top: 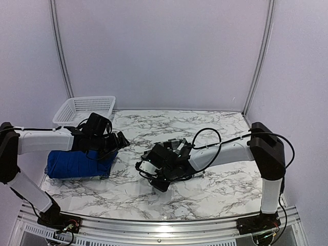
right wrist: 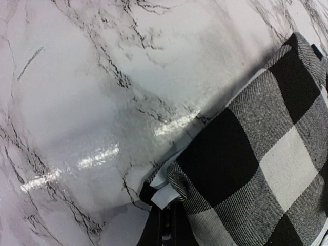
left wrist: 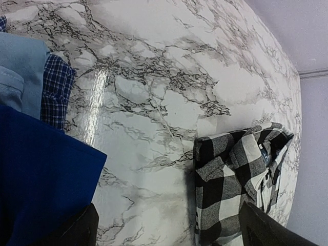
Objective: Fold and stack the mixed laundry pile
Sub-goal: Pick up the square-folded shirt from the center of the board, then pass from the right arm to the left
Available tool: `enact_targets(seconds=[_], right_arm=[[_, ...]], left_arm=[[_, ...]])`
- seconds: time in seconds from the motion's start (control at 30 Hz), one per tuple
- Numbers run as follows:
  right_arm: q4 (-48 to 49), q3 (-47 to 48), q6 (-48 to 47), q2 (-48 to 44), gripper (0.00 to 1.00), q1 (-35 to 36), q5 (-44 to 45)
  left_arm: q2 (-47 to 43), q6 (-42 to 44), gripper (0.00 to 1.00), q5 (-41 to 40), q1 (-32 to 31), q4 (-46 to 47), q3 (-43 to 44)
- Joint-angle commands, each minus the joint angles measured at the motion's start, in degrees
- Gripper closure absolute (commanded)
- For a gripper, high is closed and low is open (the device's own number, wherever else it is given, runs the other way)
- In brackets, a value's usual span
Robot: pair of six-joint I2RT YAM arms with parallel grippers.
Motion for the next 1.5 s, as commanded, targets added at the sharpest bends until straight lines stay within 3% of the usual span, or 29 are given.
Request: enact_targets(seconds=[0.0, 0.23, 0.67, 1.0, 1.07, 1.23, 1.37, 1.47], right_arm=[[2.6, -1.9, 4.4, -7.5, 1.0, -4.7, -7.1], [8.0, -4.3, 7.9, -11.8, 1.0, -8.8, -11.8], [8.3, -0.6, 8.8, -10.6, 1.0, -9.3, -12.3], [8.6, 2.5, 9.0, -9.1, 1.0, -9.2, -14.0], [8.5, 2.7, 8.9, -8.9, 1.0, -9.2, -14.1], [8.3, 2.6, 9.0, -8.9, 1.0, -9.1, -14.2], [8.9, 2.0, 9.2, -11.1, 1.0, -9.0, -15.0], [8.8, 1.6, 9.8, -13.4, 0.9, -9.1, -15.3]], left_arm=[[1.8, -0.5, 0.01, 2.0, 0.1, -0.4, 2.1], [3.6, -5.6, 0.01, 3.4, -2.1, 2.1, 5.8], [18.0, -22.9, 0.01, 5.1, -9.3, 17.4, 8.8], [28.9, -23.6, 0.02, 9.4, -11.8, 24.4, 13.8], [30.4, -23.4, 0.09, 11.1, -11.9, 26.9, 13.8], [30.4, -20.8, 0.44, 12.4, -11.6, 30.8, 12.2], [28.5, -16.0, 0.98, 13.2, -10.9, 30.5, 11.6], [28.1, -13.0, 1.0, 14.3, -10.3, 24.9, 13.2]])
